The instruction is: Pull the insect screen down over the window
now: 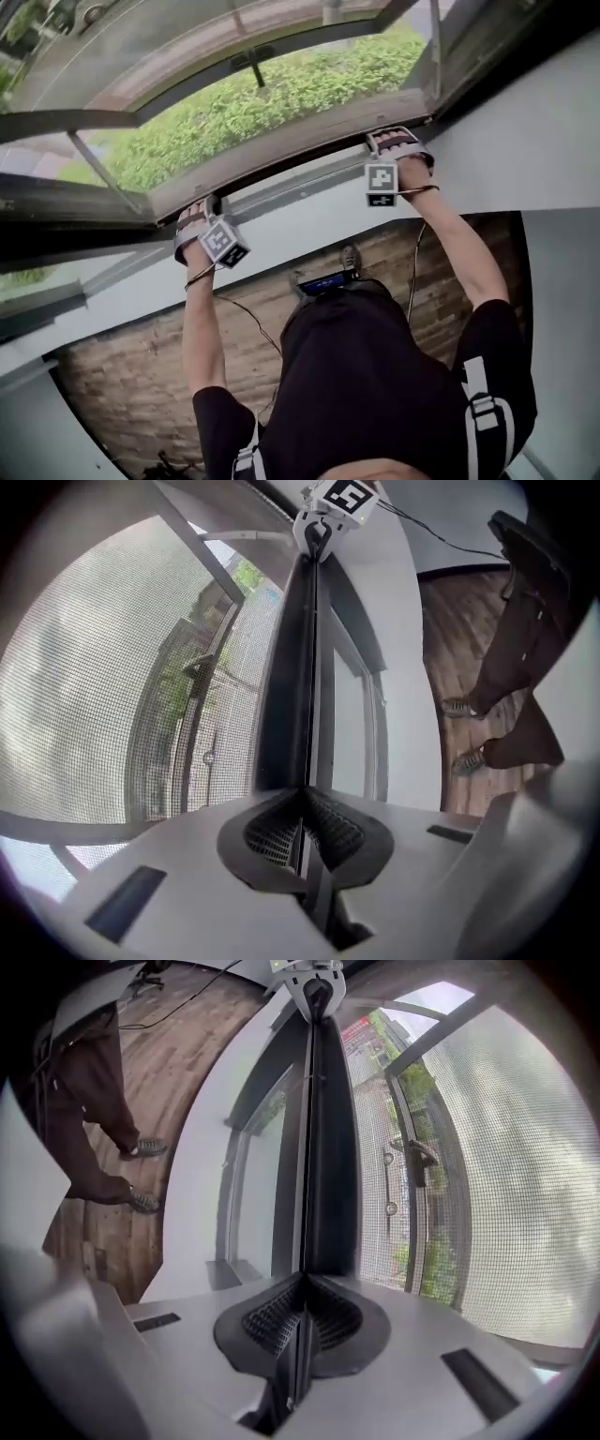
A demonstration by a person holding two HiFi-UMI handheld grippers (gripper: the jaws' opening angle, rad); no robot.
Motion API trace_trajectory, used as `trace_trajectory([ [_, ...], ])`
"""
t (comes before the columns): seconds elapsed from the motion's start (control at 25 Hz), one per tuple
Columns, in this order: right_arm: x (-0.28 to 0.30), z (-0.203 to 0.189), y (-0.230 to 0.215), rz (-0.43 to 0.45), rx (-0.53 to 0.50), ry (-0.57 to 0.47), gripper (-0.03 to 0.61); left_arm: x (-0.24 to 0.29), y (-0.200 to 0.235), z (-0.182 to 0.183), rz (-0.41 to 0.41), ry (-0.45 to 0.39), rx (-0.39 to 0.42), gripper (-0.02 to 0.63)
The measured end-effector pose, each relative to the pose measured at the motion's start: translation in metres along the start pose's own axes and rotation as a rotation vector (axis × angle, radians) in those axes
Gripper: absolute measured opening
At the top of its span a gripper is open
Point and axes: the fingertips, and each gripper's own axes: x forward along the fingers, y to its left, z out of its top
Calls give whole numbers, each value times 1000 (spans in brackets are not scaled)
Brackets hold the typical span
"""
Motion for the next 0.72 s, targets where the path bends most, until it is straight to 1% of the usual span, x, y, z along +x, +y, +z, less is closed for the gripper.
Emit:
trace_trajectory([
  [0.04, -3, -7, 1, 13, 3, 6, 2, 3, 0, 8, 2, -3, 17, 9],
  [0.12, -6, -10, 6, 13, 10, -18, 3, 5, -5, 16, 5, 0, 35, 9],
  [0.24, -8, -12, 7, -2, 16, -39, 5, 2, -6, 18, 8, 8, 45, 12],
  [0.4, -8, -12, 6, -13, 62, -70, 5, 2, -3, 18, 35, 9, 68, 12],
  [0.6, -10, -12, 4, -39, 108, -92, 9, 3, -2, 18, 100, -16, 55, 12],
  [0.72, -9, -13, 4, -43, 110, -88, 9, 4, -2, 18, 122, -20, 52, 12],
])
